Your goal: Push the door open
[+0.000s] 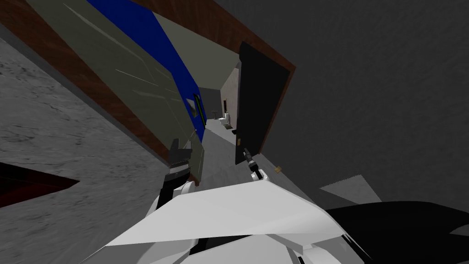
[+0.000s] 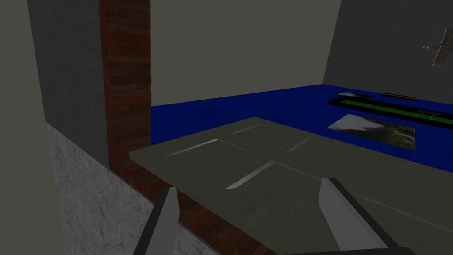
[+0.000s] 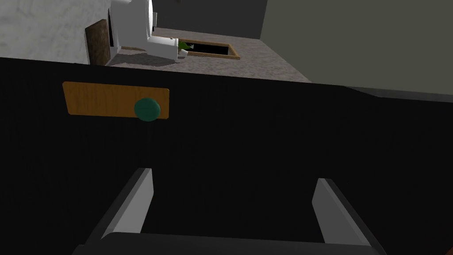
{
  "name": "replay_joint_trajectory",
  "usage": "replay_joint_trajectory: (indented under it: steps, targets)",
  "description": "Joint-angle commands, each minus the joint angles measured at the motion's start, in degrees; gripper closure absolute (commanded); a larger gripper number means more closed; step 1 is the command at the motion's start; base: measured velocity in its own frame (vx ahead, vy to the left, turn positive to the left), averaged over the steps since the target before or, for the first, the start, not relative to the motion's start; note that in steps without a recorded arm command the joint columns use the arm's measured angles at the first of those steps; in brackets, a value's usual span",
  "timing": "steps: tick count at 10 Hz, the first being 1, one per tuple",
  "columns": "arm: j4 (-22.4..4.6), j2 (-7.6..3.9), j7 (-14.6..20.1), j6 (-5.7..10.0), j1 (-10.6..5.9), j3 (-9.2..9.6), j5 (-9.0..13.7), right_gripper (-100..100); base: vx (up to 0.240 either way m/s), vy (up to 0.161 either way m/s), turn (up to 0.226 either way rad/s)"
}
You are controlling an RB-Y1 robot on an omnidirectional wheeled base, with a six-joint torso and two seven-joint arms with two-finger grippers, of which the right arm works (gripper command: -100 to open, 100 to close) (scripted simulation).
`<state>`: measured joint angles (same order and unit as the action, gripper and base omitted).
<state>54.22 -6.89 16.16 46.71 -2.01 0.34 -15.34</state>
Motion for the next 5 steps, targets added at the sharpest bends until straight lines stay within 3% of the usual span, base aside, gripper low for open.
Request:
replay_joint_trajectory:
  steps: [1, 5]
  targets:
    - [-2.27, -0.03, 0.42, 0.39, -0.78, 0.00, -0.35, -100, 0.108, -0.070, 0.018]
    - [-7.61, -0.12, 1.27, 1.25, -2.81, -0.07, -1.05, -100, 0.089, -0.049, 0.018]
